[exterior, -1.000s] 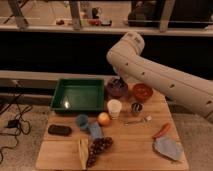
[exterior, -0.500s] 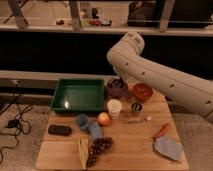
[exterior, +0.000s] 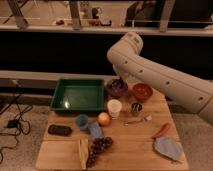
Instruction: Wipe purple bowl with brush
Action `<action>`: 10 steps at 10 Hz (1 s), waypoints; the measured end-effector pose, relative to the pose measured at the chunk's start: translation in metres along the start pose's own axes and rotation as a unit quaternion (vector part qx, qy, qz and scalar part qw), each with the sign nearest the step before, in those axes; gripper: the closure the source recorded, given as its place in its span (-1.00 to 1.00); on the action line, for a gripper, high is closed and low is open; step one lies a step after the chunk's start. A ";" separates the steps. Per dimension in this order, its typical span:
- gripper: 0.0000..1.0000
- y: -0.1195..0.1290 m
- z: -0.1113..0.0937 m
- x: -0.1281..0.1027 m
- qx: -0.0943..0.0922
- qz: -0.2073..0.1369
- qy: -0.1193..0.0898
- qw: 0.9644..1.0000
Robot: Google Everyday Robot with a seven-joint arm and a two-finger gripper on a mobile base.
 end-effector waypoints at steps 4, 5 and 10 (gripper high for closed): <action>1.00 -0.008 0.014 0.010 -0.004 0.003 -0.001 1.000; 1.00 -0.010 0.018 0.012 -0.005 0.005 -0.001 1.000; 1.00 0.004 0.055 0.026 -0.024 0.025 -0.006 0.999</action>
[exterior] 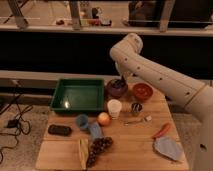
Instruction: Wipe purple bowl with brush
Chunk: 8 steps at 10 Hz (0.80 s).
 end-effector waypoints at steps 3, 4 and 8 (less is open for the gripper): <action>1.00 0.009 0.011 0.012 -0.013 0.011 0.001 1.000; 1.00 0.011 0.013 0.015 -0.016 0.013 0.001 1.000; 1.00 0.011 0.020 0.022 -0.023 0.015 0.001 1.000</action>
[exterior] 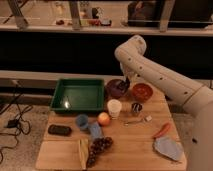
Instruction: Wipe purple bowl with brush
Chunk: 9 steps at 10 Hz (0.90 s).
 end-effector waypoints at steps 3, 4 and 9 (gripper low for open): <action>1.00 -0.002 0.000 -0.001 0.001 -0.002 0.000 1.000; 1.00 -0.007 0.002 -0.004 0.004 -0.006 -0.001 1.000; 1.00 -0.029 0.009 -0.014 0.018 -0.021 -0.005 1.000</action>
